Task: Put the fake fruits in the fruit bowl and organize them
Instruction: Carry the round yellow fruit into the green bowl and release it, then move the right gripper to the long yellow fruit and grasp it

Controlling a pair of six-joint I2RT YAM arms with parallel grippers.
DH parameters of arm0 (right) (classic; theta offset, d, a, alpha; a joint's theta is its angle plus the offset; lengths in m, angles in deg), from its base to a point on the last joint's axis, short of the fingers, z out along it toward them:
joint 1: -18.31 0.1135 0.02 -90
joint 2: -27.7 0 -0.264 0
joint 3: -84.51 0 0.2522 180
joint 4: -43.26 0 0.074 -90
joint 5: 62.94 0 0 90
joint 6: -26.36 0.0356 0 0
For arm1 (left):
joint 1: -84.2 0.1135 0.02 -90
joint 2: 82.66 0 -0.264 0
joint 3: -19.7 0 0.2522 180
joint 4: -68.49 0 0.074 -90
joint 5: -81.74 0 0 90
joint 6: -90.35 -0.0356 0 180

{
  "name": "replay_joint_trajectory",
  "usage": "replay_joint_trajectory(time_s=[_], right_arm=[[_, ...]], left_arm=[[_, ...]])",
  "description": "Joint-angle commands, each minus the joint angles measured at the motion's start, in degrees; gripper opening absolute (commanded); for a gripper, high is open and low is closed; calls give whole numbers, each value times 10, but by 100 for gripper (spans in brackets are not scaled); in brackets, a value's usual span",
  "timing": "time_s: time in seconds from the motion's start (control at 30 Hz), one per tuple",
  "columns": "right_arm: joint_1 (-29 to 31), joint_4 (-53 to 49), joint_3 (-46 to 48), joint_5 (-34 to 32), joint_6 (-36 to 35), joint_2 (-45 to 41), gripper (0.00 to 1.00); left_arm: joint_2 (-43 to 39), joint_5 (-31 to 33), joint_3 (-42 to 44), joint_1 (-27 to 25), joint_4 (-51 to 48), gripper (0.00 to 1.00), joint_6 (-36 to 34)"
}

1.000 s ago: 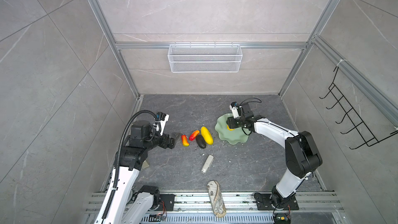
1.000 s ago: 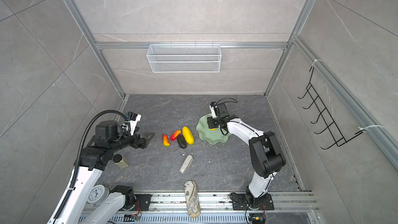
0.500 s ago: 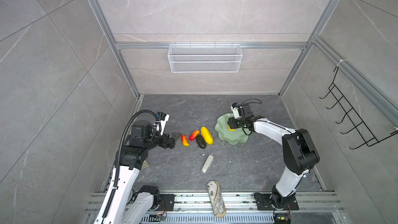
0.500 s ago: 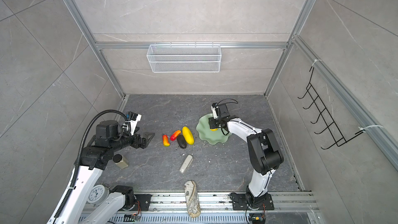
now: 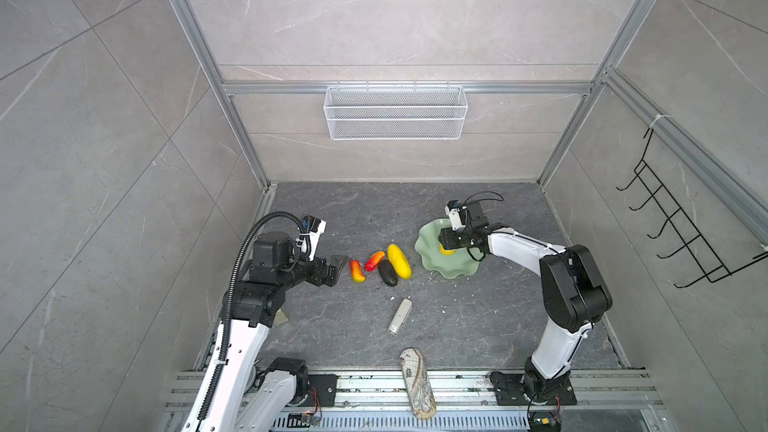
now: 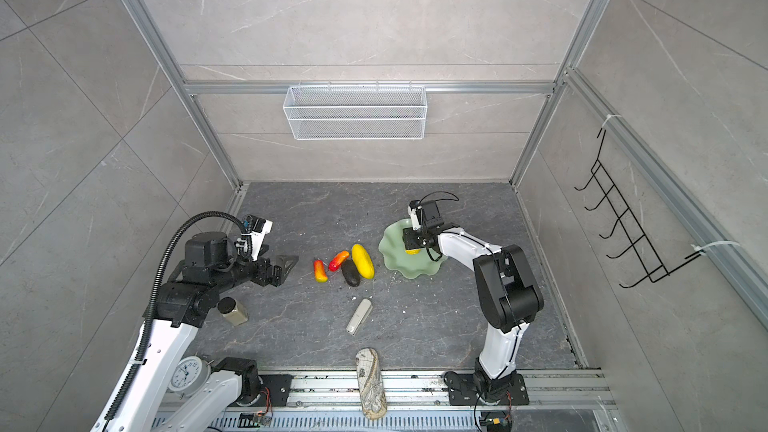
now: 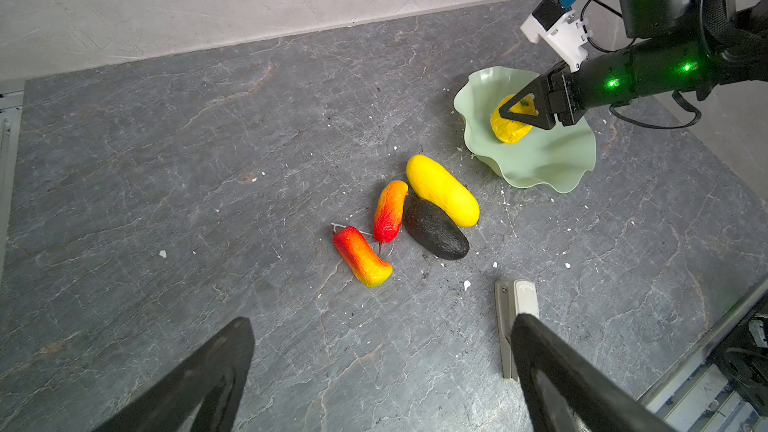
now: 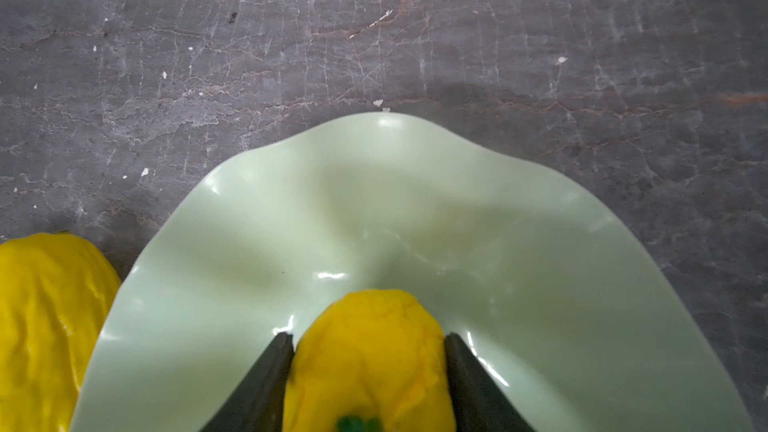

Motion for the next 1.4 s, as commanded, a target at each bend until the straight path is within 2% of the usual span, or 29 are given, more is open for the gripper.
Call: replay_joint_trajectory(time_s=[0.0,0.23,0.47,0.7,0.97,1.0,1.17,1.37], right_arm=[[-1,0,-2,12,17,17,43],[-1,1,-9,10,22,31,46],[-1,-7,-13,8,20,33,54],[-1,-34,-22,3,8,8,77],[0,-79,-40,-2,-10,-64,92],[1,-85,-43,-2,-12,-74,100],[22,-126,-74,10,-28,-101,100],[112,-150,-116,18,-60,-91,100]], left_arm=[[-4,-15,0,4,7,100,-12],[-5,-15,1,5,7,100,-13],[-5,-15,1,6,7,100,-12],[-6,-15,2,6,7,100,-12],[-4,-15,1,6,7,100,-13],[-4,-15,0,6,7,100,-13],[-4,-14,1,7,6,100,-12],[-7,-17,0,7,5,100,-12]])
